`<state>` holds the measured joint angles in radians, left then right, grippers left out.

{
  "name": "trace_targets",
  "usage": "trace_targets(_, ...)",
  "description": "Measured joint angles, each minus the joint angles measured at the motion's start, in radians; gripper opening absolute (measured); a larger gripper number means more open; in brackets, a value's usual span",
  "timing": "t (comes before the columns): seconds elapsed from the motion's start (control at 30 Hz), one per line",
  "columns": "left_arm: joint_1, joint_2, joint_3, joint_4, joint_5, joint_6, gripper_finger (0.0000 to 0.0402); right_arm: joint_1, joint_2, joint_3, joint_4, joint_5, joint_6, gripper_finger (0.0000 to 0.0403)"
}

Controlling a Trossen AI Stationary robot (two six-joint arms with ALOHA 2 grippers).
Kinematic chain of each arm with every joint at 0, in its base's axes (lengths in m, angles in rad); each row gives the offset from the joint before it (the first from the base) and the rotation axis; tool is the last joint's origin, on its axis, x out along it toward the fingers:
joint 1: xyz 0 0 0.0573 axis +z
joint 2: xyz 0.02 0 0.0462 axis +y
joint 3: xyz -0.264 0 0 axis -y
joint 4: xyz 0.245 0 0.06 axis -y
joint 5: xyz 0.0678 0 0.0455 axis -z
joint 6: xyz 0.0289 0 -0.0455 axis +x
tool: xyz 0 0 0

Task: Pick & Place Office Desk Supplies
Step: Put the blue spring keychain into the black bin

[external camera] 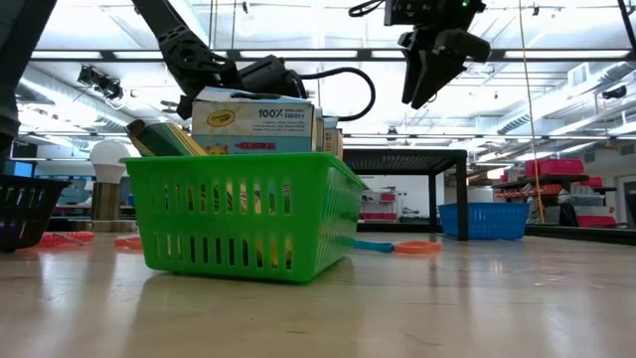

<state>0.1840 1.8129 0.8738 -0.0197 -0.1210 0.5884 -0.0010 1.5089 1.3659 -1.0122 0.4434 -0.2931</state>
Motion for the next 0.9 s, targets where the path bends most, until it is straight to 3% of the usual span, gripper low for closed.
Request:
trace_targets(0.17, 0.019, 0.004, 0.015, -0.029, -0.001, -0.005, 0.0213, 0.0, 0.0, 0.0, 0.0, -0.025, -0.002, 0.0213)
trace_targets(0.6, 0.056, 0.006, 0.057, -0.167, 0.113, -0.068, 0.0162, 0.0, 0.0, 0.0, -0.001, -0.058, 0.0, 0.0213)
trace_targets(0.77, 0.033, 0.006, 0.056, -0.174, 0.114, -0.082, 0.0116, 0.0, 0.0, 0.0, -0.005, -0.058, 0.0, 0.0213)
trace_targets(0.9, 0.005, 0.006, 0.055, -0.181, 0.106, -0.083, 0.0053, 0.0, 0.0, 0.0, -0.006, -0.058, 0.0, 0.0213)
